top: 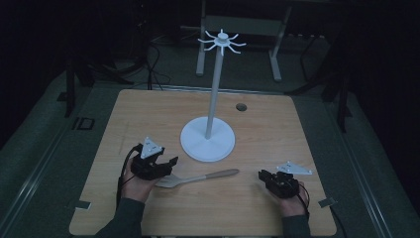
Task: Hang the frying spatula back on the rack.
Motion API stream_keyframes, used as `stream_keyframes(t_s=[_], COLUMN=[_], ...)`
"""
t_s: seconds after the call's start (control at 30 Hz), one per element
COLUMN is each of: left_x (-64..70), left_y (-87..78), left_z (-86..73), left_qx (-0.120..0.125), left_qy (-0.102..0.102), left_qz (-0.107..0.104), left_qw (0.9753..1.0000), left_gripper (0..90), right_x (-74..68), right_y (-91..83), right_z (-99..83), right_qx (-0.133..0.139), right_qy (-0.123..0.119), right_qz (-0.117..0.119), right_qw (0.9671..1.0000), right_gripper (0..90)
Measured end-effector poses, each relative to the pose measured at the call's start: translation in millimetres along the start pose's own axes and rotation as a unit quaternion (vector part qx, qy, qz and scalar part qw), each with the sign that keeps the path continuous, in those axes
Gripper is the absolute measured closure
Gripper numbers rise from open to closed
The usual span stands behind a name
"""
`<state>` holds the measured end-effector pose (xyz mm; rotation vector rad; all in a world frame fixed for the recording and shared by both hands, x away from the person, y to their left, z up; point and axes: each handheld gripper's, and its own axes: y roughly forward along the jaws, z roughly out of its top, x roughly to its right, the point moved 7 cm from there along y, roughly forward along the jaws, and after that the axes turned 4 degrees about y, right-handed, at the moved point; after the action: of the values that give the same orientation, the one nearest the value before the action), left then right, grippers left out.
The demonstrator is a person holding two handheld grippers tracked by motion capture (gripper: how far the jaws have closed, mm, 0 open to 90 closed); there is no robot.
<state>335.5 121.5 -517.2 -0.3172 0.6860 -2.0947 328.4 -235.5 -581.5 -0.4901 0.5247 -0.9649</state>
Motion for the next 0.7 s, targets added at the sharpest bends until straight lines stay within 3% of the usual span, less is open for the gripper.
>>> stream_keyframes(t_s=[0.3, 0.5, 0.7], left_x=[2.4, 4.8, 7.8], left_y=[4.0, 6.1, 9.0], left_z=[11.4, 19.2, 26.0], left_qx=[-0.003, -0.005, -0.009], left_qy=[0.009, 0.019, 0.023], left_qz=[-0.011, -0.018, -0.028], left_qw=[0.9999, 0.9996, 0.9993], left_gripper=[40.9, 41.3, 41.3], right_x=[3.4, 5.3, 3.8], right_y=[-0.9, 0.5, -0.9], right_z=[-0.3, -3.2, -2.1], right_qx=[0.016, 0.011, 0.014], right_qy=[0.004, -0.003, 0.000], right_qz=[0.004, -0.002, 0.008], right_qw=[0.9999, 0.9999, 0.9999], right_gripper=[67.7, 58.7, 55.1])
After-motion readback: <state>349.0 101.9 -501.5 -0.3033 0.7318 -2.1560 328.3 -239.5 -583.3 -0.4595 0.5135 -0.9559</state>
